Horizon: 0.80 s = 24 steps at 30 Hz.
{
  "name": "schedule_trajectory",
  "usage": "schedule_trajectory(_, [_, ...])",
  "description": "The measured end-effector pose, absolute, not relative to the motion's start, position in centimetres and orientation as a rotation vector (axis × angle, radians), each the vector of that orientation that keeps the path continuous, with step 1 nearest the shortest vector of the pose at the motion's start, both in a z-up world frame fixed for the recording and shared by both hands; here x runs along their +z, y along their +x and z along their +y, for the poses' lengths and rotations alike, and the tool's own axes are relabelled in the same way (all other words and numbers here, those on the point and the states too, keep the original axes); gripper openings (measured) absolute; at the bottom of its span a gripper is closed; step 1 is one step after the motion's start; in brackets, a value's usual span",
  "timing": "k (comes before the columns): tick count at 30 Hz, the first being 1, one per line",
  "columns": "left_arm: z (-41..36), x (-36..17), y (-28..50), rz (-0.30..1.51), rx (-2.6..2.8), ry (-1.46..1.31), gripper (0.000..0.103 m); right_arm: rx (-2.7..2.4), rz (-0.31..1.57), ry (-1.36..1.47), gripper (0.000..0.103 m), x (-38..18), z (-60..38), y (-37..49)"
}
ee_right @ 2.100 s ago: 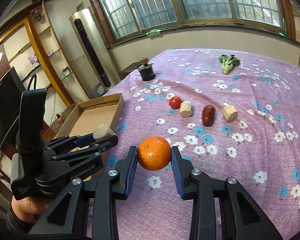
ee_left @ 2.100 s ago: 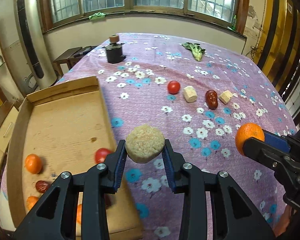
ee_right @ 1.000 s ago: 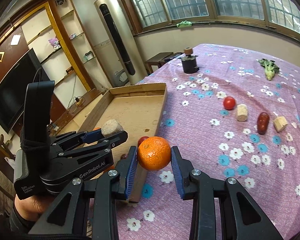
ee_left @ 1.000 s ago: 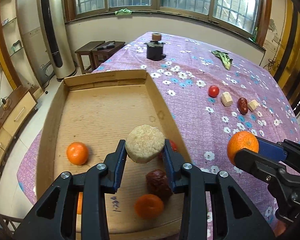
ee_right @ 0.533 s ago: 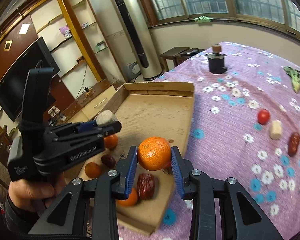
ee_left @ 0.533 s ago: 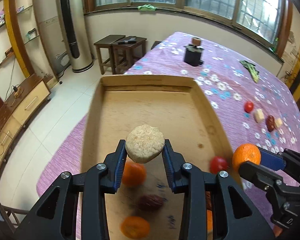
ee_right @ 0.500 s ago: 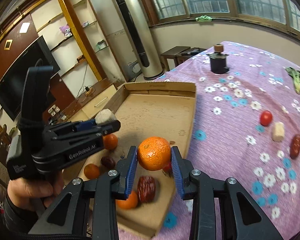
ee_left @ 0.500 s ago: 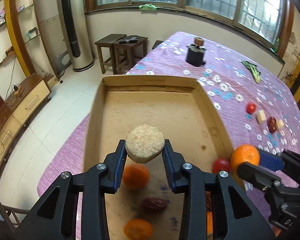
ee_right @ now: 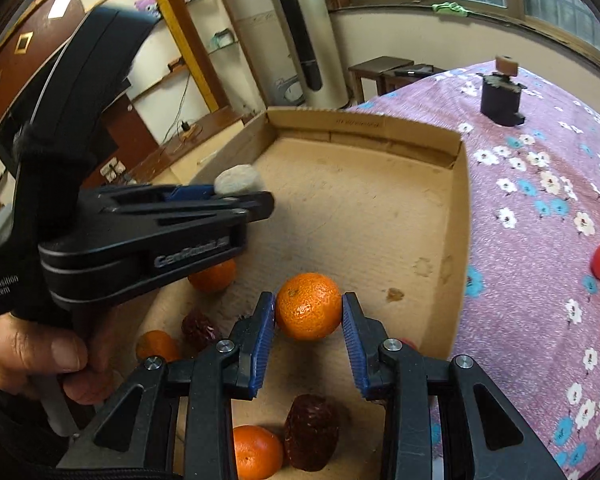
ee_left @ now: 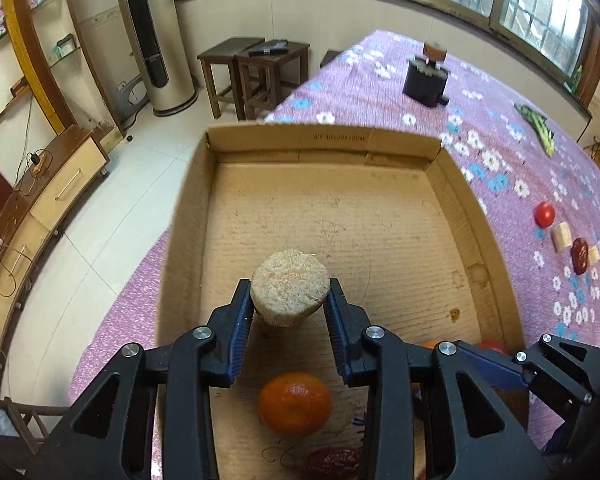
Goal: Organize fruits
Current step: 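Open the left tool over the tray while the right tool releases its orange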
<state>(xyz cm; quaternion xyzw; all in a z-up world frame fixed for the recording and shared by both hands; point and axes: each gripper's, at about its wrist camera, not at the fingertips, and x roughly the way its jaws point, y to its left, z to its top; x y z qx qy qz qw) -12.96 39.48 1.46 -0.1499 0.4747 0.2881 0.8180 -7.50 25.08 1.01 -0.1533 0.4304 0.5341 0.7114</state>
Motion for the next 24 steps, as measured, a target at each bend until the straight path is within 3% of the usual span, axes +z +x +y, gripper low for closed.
schedule_trajectory(8, [39.2, 0.8, -12.4, 1.042, 0.629, -0.301, 0.035, 1.179, 0.939, -0.374, 0.038, 1.2, 25.2, -7.8])
schedule_trajectory(11, [39.0, 1.1, -12.6, 1.035, 0.635, -0.301, 0.036, 1.178, 0.936, -0.359, 0.044, 1.5, 24.9, -7.9])
schedule_trajectory(13, [38.9, 1.5, -12.9, 1.024, 0.641, -0.299, 0.048, 1.168, 0.925, -0.347, 0.049, 1.8, 24.4, -8.0])
schedule_trajectory(15, [38.6, 2.1, -13.2, 1.006, 0.653, -0.282, 0.051, 1.169, 0.920, -0.332, 0.050, 2.2, 23.9, -8.0])
schedule_trajectory(24, [36.7, 4.1, -14.3, 0.944, 0.646, -0.256, 0.051, 1.159, 0.883, -0.285, 0.050, 4.4, 21.1, -8.5])
